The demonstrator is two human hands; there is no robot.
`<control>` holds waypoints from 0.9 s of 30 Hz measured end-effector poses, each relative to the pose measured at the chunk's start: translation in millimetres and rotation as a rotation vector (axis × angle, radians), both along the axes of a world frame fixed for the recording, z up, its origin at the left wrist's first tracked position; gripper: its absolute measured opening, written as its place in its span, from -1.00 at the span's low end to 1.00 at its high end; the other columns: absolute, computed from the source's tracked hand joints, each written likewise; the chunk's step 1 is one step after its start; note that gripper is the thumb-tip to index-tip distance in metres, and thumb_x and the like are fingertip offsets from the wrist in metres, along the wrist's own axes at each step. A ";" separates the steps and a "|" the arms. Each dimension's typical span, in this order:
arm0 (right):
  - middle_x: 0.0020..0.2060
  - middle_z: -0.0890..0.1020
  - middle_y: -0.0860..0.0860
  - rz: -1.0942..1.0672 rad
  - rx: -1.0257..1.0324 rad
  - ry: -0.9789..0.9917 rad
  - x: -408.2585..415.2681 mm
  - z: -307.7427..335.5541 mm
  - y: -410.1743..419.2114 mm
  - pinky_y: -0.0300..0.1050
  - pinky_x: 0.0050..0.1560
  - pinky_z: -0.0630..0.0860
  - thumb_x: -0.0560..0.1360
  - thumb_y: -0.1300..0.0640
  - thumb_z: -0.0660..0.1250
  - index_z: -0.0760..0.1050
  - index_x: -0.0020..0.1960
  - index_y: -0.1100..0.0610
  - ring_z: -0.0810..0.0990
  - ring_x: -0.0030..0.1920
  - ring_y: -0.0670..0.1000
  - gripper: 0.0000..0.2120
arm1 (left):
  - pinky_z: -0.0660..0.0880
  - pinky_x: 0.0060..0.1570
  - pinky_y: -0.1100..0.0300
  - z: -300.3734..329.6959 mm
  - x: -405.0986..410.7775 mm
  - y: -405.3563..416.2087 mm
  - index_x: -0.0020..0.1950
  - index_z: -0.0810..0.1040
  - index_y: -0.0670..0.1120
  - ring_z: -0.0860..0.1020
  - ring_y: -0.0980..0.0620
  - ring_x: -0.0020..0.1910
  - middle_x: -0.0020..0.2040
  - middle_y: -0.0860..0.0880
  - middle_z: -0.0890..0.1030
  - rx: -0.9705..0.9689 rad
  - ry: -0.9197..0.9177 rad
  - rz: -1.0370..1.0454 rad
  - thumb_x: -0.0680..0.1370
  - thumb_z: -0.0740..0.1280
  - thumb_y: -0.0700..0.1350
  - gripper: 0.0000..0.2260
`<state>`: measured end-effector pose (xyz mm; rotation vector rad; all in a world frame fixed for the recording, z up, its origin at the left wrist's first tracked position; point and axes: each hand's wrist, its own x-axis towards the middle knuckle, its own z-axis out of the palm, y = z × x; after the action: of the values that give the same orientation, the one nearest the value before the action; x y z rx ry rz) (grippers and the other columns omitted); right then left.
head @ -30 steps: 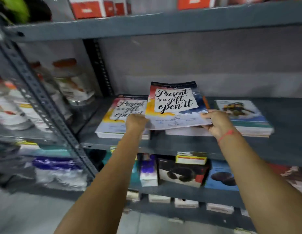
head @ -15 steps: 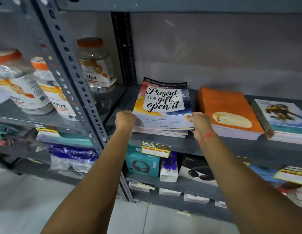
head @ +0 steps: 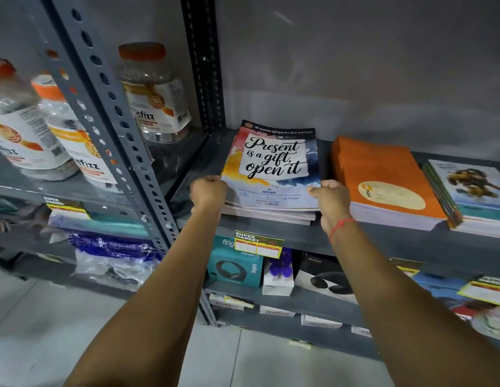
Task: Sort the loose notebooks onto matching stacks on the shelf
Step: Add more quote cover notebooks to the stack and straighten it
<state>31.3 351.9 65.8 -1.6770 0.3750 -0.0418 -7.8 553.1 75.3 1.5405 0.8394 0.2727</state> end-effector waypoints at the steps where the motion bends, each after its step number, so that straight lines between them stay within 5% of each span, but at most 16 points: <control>1: 0.22 0.55 0.17 0.004 -0.018 -0.004 0.0 0.0 0.2 -0.20 0.05 0.34 0.45 0.29 0.36 0.45 0.25 0.30 0.48 0.09 0.03 -0.62 | 0.42 0.21 0.03 -0.2 0.6 0.1 -0.17 0.53 -0.09 0.53 -0.12 0.04 -0.02 -0.13 0.61 0.011 -0.014 -0.002 0.48 0.22 -0.29 -0.85; 5: 0.16 0.57 0.16 0.043 -0.092 -0.011 -2.6 -3.3 -3.0 -0.19 0.05 0.35 0.46 0.23 0.37 0.47 0.23 0.29 0.48 0.08 0.03 -0.64 | 0.39 -0.08 0.18 -6.7 0.3 0.3 -0.15 0.52 -0.11 0.49 -0.02 -0.12 -0.11 -0.08 0.58 -0.004 -0.063 -0.021 0.49 0.22 -0.33 -0.85; 8: 0.01 0.62 0.15 0.069 -0.133 -0.048 -13.6 -10.6 -4.7 -0.15 -0.01 0.38 0.45 0.17 0.38 0.54 0.12 0.29 0.54 0.01 0.10 -0.70 | 0.42 -0.21 0.22 -12.4 -5.0 1.9 -0.32 0.51 -0.06 0.51 0.01 -0.24 -0.29 -0.02 0.59 -0.040 -0.105 -0.023 0.46 0.19 -0.33 -0.76; 10: 0.01 0.64 0.16 0.080 -0.192 -0.089 -21.1 -18.0 -2.7 -0.08 0.04 0.45 0.47 0.12 0.36 0.55 0.10 0.32 0.57 0.04 0.17 -0.69 | 0.45 -0.17 0.20 -16.9 -8.7 3.8 -0.25 0.53 -0.07 0.52 0.00 -0.22 -0.26 -0.03 0.60 -0.026 -0.125 -0.005 0.47 0.20 -0.31 -0.80; 13: 0.31 0.47 0.20 0.156 -0.381 -0.111 -29.4 -31.2 0.7 0.06 0.31 0.35 0.56 0.01 0.19 0.39 0.35 0.24 0.42 0.32 0.21 -0.56 | 0.47 -0.09 0.23 -22.5 -15.7 5.4 0.05 0.57 -0.15 0.55 0.01 -0.16 -0.14 -0.08 0.62 -0.037 -0.200 -0.016 0.50 0.23 -0.30 -0.80; 15: 0.43 0.34 0.12 0.224 -0.393 -0.148 -35.4 -41.7 2.6 -0.01 0.40 0.25 0.58 -0.06 0.11 0.22 0.48 0.13 0.30 0.43 0.13 -0.48 | 0.44 0.06 0.25 -29.2 -22.3 6.8 0.19 0.54 -0.16 0.55 0.03 0.01 0.04 -0.09 0.62 -0.059 -0.264 -0.045 0.53 0.25 -0.27 -0.75; 18: 0.48 0.27 -0.07 0.283 -0.289 -0.224 -49.6 -48.4 -2.1 -0.27 0.27 0.17 0.50 -0.14 0.23 0.05 0.52 0.00 0.22 0.36 -0.19 -0.31 | 0.41 0.24 0.23 -42.0 -34.2 10.8 0.34 0.42 -0.14 0.53 0.11 0.17 0.25 -0.04 0.54 -0.104 -0.342 -0.140 0.53 0.29 -0.24 -0.64; 22: 0.29 0.42 -0.21 0.364 -0.253 -0.241 -51.0 -51.2 -10.8 -0.31 0.24 0.27 0.40 -0.02 0.42 0.04 0.52 -0.02 0.33 0.28 -0.21 -0.18 | 0.51 -0.13 0.51 -57.9 -38.2 22.2 0.35 0.38 -0.21 0.60 0.37 -0.19 0.00 0.03 0.58 -0.130 -0.408 -0.235 0.46 0.33 -0.36 -0.54; 27: 0.29 0.47 -0.16 0.331 -0.276 -0.250 -47.2 -53.5 -10.2 -0.35 0.22 0.29 0.42 0.01 0.41 0.11 0.51 0.00 0.36 0.24 -0.23 -0.23 | 0.54 -0.08 0.45 -63.2 -37.3 25.4 0.34 0.37 -0.26 0.58 0.27 -0.17 -0.12 0.04 0.61 -0.103 -0.419 -0.286 0.43 0.32 -0.43 -0.51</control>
<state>-15.9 341.7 12.3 -1.9602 -0.1048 -0.0590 -45.1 578.4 12.1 1.4177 0.2957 0.3221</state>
